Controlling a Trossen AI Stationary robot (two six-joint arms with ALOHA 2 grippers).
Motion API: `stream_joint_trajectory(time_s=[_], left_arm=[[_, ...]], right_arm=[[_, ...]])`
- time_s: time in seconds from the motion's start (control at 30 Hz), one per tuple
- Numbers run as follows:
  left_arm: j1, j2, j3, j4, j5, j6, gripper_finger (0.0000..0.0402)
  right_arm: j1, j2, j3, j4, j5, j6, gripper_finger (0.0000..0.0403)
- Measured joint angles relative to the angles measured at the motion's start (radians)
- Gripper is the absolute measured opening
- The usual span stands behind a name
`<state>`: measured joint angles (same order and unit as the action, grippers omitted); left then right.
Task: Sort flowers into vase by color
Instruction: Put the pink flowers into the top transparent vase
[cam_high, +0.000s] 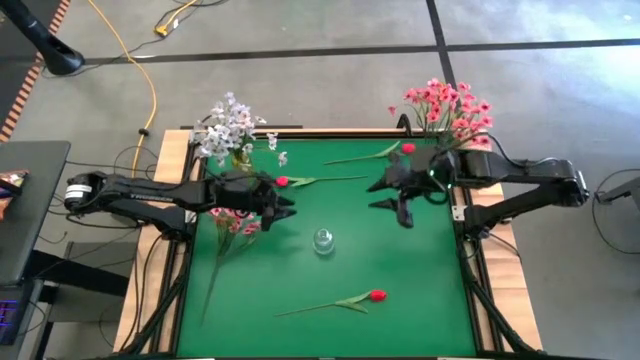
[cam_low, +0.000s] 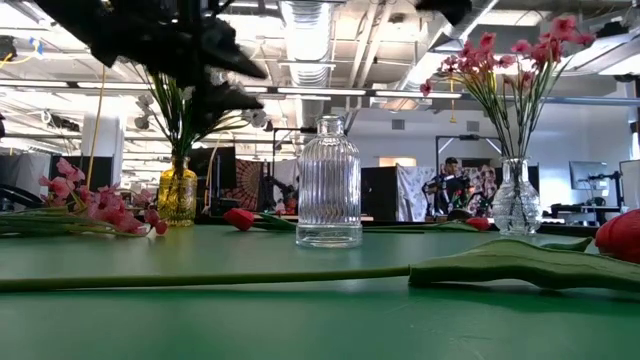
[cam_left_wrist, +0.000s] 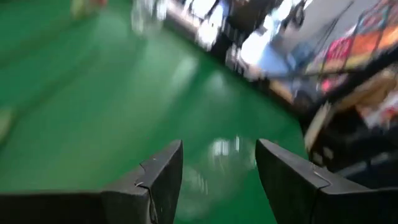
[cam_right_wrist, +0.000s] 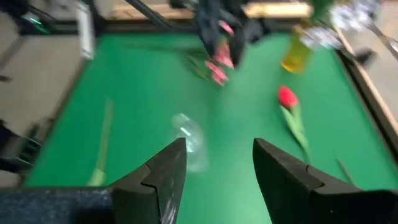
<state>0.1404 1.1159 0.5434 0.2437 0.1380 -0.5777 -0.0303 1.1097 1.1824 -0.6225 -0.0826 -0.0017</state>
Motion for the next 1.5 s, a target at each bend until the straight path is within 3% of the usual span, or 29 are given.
stream_joint_trajectory(time_s=[0.1,0.23,0.33,0.43,0.67,0.83,1.03,1.5], left_arm=[[-0.039,-0.032,0.011,-0.176,0.010,-0.047,0.0190],[-0.109,-0.053,0.107,-0.563,-0.027,-0.122,0.0190],[-0.180,-0.048,0.191,-0.842,-0.058,-0.227,0.0190],[-0.257,-0.039,0.246,-1.008,-0.093,-0.379,0.0190],[-0.468,-0.035,0.259,-1.165,-0.068,-0.719,0.0190],[-0.606,-0.034,0.246,-1.312,-0.140,-0.877,0.0190],[-0.704,-0.035,0.132,-1.281,-0.098,-0.944,0.0190],[-0.854,-0.035,-0.076,-1.021,-0.160,-1.044,0.0190]], right_arm=[[0.075,0.040,0.000,0.073,0.000,0.009,0.0212],[0.143,0.105,0.000,0.116,0.000,-0.006,0.0212],[0.169,0.158,0.000,0.120,0.000,-0.009,0.0212],[0.184,0.207,0.000,0.124,0.000,-0.038,0.0212],[0.202,0.288,0.000,0.149,0.000,-0.052,0.0207],[0.201,0.320,0.000,0.224,0.001,0.059,0.0195],[0.215,0.336,0.000,0.290,0.009,0.252,0.0179],[0.277,0.352,0.000,0.313,0.117,0.475,0.0168]])
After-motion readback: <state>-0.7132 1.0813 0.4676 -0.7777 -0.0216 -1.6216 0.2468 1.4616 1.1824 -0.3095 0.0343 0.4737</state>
